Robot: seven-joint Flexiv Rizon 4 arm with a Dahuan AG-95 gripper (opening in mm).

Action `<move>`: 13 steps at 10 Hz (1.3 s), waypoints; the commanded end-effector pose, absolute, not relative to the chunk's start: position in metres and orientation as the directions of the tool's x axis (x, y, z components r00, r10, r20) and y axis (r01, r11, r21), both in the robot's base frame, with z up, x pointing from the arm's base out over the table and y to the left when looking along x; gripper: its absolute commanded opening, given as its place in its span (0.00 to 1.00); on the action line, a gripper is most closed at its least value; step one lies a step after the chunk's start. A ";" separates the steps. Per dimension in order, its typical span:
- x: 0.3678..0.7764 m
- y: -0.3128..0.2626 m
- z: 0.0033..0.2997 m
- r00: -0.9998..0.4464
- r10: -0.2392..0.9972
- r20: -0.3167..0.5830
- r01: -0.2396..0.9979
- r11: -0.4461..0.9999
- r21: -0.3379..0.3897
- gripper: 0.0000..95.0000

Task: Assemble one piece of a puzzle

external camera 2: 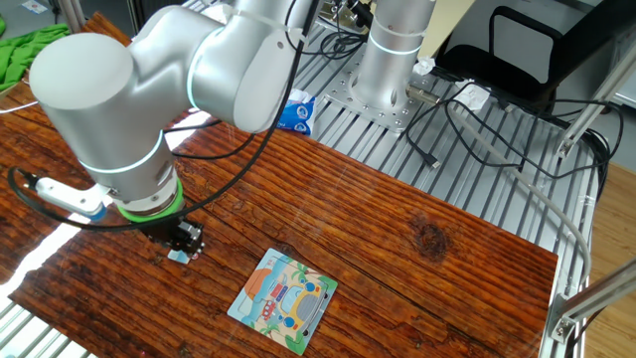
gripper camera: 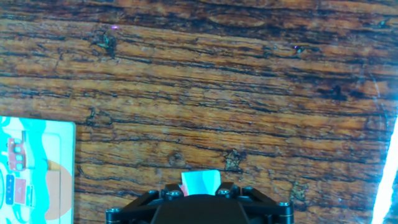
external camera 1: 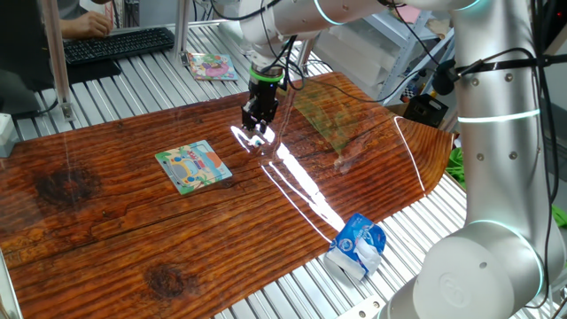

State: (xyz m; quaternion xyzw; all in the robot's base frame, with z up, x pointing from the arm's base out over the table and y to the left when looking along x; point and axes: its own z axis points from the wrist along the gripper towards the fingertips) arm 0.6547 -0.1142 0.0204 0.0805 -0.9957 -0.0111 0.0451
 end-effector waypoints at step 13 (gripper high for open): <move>0.645 -0.115 0.005 -0.986 -0.161 0.038 -0.160 0.987 0.023 0.60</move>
